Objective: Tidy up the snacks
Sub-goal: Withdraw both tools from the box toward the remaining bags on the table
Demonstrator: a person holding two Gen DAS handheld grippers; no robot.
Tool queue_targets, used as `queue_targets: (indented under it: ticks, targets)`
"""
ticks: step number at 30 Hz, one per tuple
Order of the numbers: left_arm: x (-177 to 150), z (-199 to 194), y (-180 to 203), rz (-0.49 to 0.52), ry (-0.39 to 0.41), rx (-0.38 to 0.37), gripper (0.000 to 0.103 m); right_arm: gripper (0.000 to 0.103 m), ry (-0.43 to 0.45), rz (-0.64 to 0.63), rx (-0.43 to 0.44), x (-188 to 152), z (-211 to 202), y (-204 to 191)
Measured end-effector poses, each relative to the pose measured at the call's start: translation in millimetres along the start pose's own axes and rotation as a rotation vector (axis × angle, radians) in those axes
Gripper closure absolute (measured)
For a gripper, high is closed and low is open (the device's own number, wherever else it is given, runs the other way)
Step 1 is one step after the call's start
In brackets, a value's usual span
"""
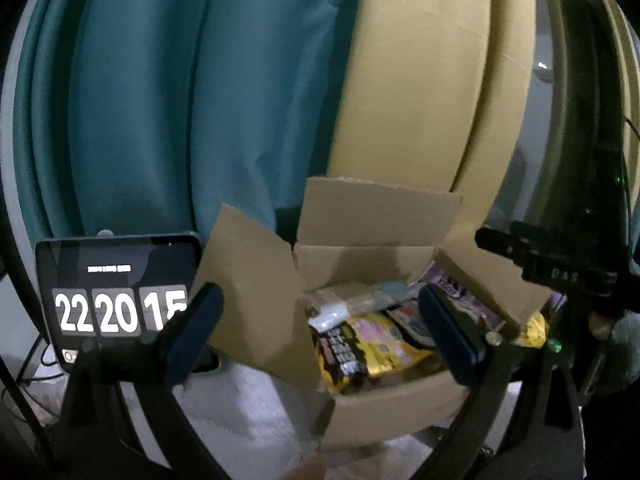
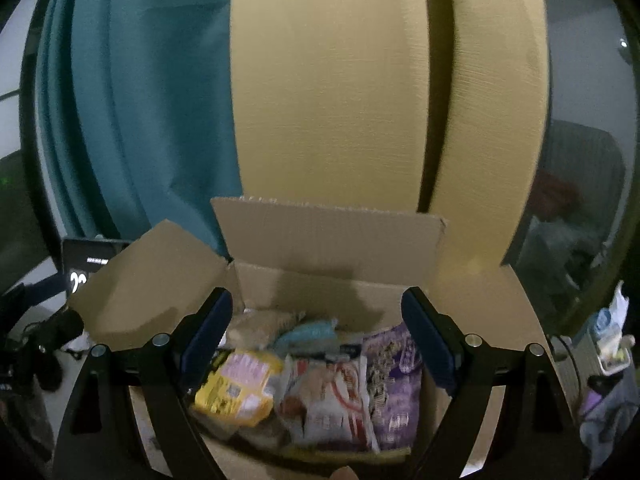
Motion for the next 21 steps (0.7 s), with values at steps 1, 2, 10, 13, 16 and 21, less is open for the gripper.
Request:
queue_targets:
  ticks: [1, 2, 10, 13, 16, 21]
  targets:
    - [-1.1, -3.4, 1.6, 0.003, -0.001, -0.002, 0.004, 0.014, -0.002, 0.001, -0.001, -3.3, -5.0, -2.2]
    - [-2.8, -8.5, 3.8, 0.007, -0.001, -0.006, 0.004, 0.014, -0.002, 0.003, -0.002, -6.0, -9.8, -3.7]
    - [-19.5, -40.7, 13.2, 0.015, -0.006, -0.025, 0.004, 0.014, -0.007, 0.016, -0.016, -30.5, -52.9, -12.8]
    - [-29.3, -48.4, 11.7, 0.012, -0.015, -0.024, 0.004, 0.014, -0.014, 0.016, -0.014, -41.4, -66.9, -20.2]
    - [-40.3, -56.7, 8.4, 0.008, -0.027, -0.019, 0.004, 0.014, -0.026, 0.017, -0.006, -51.8, -74.6, -29.7]
    - [-58.3, -66.6, -2.7, -0.003, -0.050, -0.012, 0.004, 0.014, -0.052, 0.025, 0.016, -70.2, -81.4, -46.7]
Point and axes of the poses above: each gripper's, at about its wrist camera, not at the fingertips, and z roughly the way its jaws point, y to its right, x to its top, the point moved 1 cm from there along z, roughly the way its jaws point, and after that the axes turned 13 degrees about -z, right-handed, at the moved point
